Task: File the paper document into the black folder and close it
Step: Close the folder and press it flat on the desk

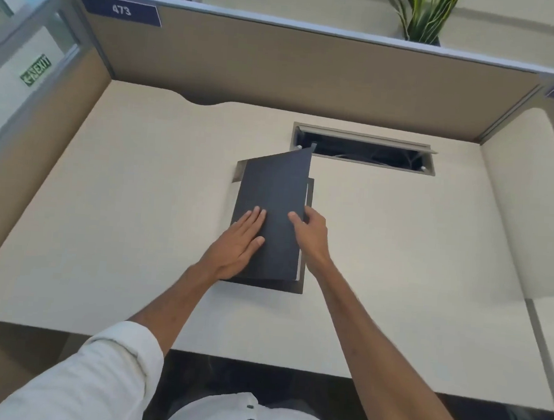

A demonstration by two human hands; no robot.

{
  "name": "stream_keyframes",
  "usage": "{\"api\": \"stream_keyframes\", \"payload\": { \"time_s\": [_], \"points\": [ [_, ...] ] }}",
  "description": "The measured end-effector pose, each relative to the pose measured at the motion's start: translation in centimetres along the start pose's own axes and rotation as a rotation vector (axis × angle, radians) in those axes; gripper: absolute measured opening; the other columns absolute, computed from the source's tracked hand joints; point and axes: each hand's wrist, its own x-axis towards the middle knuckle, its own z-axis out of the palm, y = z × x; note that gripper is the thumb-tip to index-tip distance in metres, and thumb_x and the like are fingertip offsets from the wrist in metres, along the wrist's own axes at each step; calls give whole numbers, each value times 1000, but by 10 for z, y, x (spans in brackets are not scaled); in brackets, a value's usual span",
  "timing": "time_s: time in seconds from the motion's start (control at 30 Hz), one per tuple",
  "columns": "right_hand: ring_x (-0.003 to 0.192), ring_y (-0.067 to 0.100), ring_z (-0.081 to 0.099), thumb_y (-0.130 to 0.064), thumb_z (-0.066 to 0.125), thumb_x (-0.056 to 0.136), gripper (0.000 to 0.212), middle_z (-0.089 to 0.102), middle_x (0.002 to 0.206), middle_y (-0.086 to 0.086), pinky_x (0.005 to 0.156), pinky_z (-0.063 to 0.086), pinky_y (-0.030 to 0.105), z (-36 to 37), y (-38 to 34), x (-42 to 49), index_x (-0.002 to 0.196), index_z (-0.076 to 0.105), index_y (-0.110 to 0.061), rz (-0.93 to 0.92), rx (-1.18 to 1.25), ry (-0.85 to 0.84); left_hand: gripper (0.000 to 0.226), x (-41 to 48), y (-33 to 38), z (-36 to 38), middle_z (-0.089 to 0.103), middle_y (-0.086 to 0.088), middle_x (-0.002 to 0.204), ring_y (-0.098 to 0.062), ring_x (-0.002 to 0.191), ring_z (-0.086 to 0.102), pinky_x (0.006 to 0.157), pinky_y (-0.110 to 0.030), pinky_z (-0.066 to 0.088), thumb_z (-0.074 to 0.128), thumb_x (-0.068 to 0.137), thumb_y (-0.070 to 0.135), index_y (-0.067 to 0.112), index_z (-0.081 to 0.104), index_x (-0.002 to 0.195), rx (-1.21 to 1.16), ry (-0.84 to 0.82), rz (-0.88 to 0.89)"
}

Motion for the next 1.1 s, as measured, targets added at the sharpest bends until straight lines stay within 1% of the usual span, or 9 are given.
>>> {"api": "stream_keyframes", "payload": {
  "time_s": [0.1, 0.17, 0.33, 0.53, 0.6, 0.67, 0.73, 0.9, 1.1],
  "points": [
    [116, 31, 76, -19, 64, 106, 28, 77, 125, 7, 105, 63, 47, -8, 13, 1, 132, 69, -9, 67, -45, 34, 67, -2, -2, 9, -7, 8, 187, -12, 175, -4, 145, -41, 9, 27, 121, 45, 22, 0, 178, 18, -45, -44],
    [116, 32, 76, -16, 63, 105, 32, 76, 128, 9, 106, 62, 51, -11, 21, 3, 136, 64, -10, 118, -61, 55, 68, -3, -5, 13, -7, 6, 187, -13, 175, -4, 145, -40, 8, 28, 121, 43, 19, 1, 178, 37, -62, -60],
    [119, 33, 73, -8, 59, 102, 48, 74, 134, 10, 108, 59, 48, -11, 32, 8, 149, 53, -13, 136, -156, 73, 69, -1, -17, 14, -9, 0, 187, -16, 175, -7, 144, -37, 4, 31, 121, 39, 15, 0, 178, 139, -88, -63],
    [146, 33, 50, 0, 57, 96, 62, 45, 158, 10, 119, 48, 43, -6, 44, 5, 157, 47, -11, 9, -490, 0, 74, 4, -25, 16, -12, -2, 187, -19, 175, -7, 144, -38, 5, 37, 120, 36, 14, -3, 178, 247, -126, -57],
    [156, 34, 40, -5, 59, 98, 62, 34, 169, 12, 127, 41, 42, -3, 53, 2, 158, 45, -6, -81, -718, -98, 76, 4, -26, 20, -13, -3, 186, -21, 175, -8, 144, -38, 4, 39, 119, 35, 14, -4, 178, 277, -141, -68],
    [170, 32, 19, -15, 53, 106, 72, 12, 182, 13, 137, 24, 41, -1, 64, 1, 171, 25, -4, -134, -916, -203, 77, 4, -26, 24, -14, -4, 186, -21, 175, -9, 144, -37, 3, 39, 119, 35, 13, -5, 177, 298, -139, -79],
    [174, 27, 4, -20, 45, 112, 75, -3, 185, 11, 141, 13, 42, -1, 70, 2, 176, 9, -6, -133, -977, -225, 77, 4, -26, 27, -15, -3, 186, -21, 175, -10, 144, -37, 3, 39, 119, 36, 13, -6, 177, 303, -123, -86],
    [174, 26, 2, -21, 45, 112, 76, -6, 186, 6, 142, 10, 42, 0, 72, 7, 177, 6, -13, -257, -1053, -246, 77, 5, -32, 29, -15, -2, 186, -19, 175, -10, 144, -37, 3, 37, 119, 38, 14, -6, 177, 306, -88, -75],
    [174, 26, -6, -53, 40, 113, 82, -12, 185, 2, 142, 7, 47, 15, 73, 9, 178, 1, -23, -286, -1064, -343, 72, 5, -39, 27, -11, 4, 187, -14, 175, -7, 144, -38, 7, 30, 120, 44, 18, -4, 178, 294, -29, -109]
  ]
}}
